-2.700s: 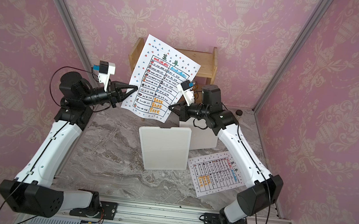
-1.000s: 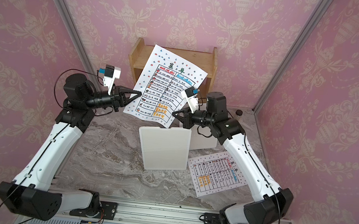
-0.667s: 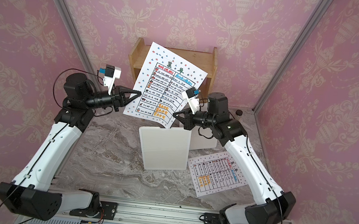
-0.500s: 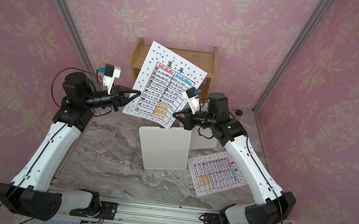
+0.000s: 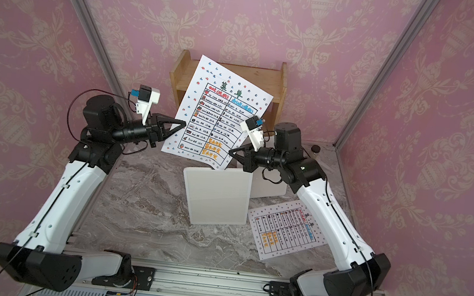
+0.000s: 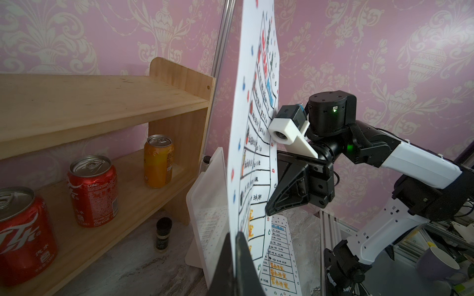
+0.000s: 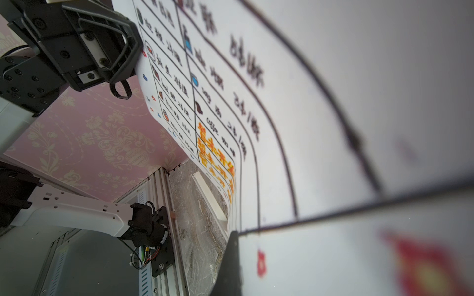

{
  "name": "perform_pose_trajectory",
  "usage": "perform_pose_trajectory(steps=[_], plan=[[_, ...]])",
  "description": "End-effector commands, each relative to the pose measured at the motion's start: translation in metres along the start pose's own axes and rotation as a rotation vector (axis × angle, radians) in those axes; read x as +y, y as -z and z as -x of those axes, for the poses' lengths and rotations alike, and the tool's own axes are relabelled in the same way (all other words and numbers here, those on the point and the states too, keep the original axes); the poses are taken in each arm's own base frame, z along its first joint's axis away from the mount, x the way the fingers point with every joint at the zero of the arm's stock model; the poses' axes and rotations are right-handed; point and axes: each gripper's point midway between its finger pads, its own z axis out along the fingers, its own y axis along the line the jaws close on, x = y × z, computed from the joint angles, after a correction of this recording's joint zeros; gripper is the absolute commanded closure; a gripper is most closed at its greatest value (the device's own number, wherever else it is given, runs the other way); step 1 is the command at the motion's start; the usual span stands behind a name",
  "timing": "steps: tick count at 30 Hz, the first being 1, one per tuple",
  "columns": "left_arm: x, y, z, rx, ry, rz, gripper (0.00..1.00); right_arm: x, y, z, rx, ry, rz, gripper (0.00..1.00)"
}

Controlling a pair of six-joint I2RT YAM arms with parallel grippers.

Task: Insert the menus into the narrow rack
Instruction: Insert the menu into the narrow rack.

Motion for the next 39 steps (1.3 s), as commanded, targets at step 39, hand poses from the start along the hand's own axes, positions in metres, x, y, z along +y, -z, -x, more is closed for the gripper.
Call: perform_pose_trajectory(steps=[39], plan=[[0.022, -0.013, 0.009, 0.037, 0.102, 0.110, 1.00, -0.021, -0.010, 0.003, 0.050, -0.081, 0.000, 1.00]])
